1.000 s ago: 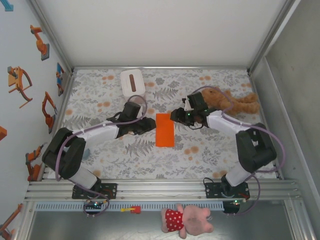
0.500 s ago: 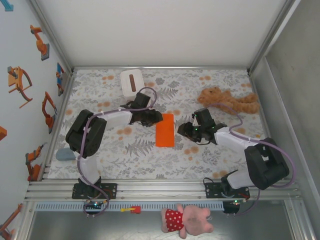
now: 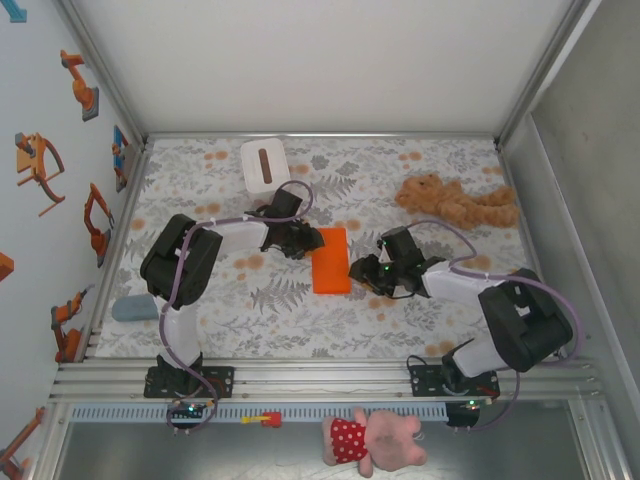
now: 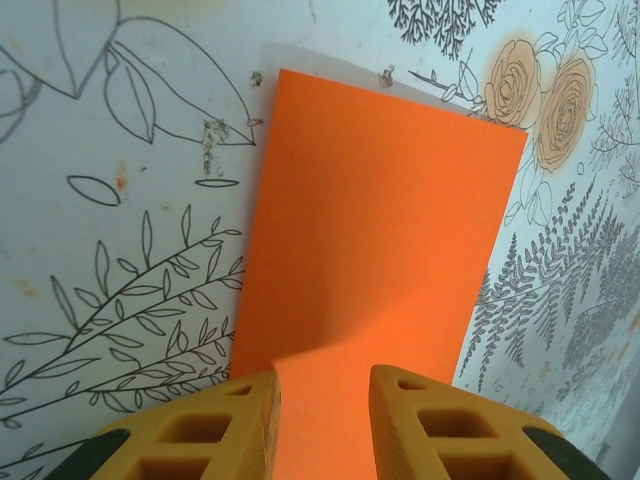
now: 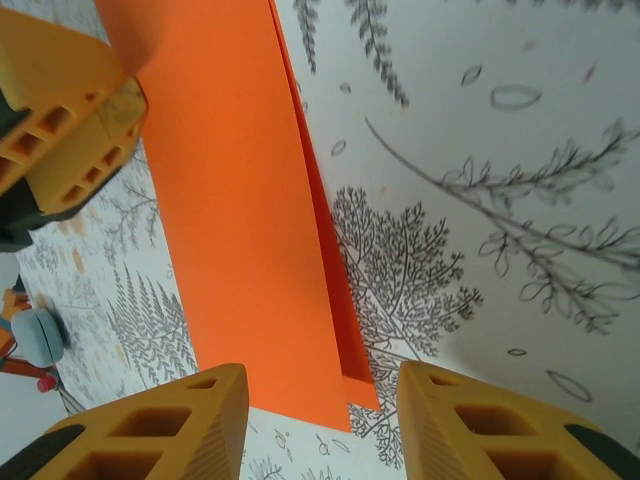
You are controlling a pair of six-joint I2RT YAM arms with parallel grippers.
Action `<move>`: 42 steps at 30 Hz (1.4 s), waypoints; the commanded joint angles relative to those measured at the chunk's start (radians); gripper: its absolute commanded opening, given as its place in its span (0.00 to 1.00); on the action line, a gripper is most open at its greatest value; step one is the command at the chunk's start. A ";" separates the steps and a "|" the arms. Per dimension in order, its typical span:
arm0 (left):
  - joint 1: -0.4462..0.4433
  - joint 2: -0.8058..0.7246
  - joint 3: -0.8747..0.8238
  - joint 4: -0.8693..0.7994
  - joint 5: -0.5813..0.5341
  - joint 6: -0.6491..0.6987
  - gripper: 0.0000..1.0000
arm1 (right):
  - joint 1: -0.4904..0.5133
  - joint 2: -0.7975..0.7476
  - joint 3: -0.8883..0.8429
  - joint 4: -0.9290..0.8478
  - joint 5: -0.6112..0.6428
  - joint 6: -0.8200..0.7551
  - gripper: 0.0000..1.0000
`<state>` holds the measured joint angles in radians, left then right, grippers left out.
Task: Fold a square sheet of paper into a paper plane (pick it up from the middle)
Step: Fold the triangle a second time at the center of the table.
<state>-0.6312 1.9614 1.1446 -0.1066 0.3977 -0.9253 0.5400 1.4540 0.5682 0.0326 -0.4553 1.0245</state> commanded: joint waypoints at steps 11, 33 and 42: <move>0.002 0.044 -0.013 -0.074 -0.017 -0.018 0.28 | 0.049 0.062 -0.008 0.082 -0.023 0.062 0.35; 0.003 -0.010 -0.034 0.012 0.037 -0.020 0.25 | 0.049 0.000 -0.002 0.046 0.002 0.082 0.00; 0.016 -0.016 0.034 -0.014 0.007 0.031 0.15 | 0.048 -0.015 0.017 -0.014 0.007 0.066 0.00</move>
<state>-0.6247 1.9476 1.1431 -0.0921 0.4110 -0.9234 0.5808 1.4612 0.5667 0.0532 -0.4587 1.1023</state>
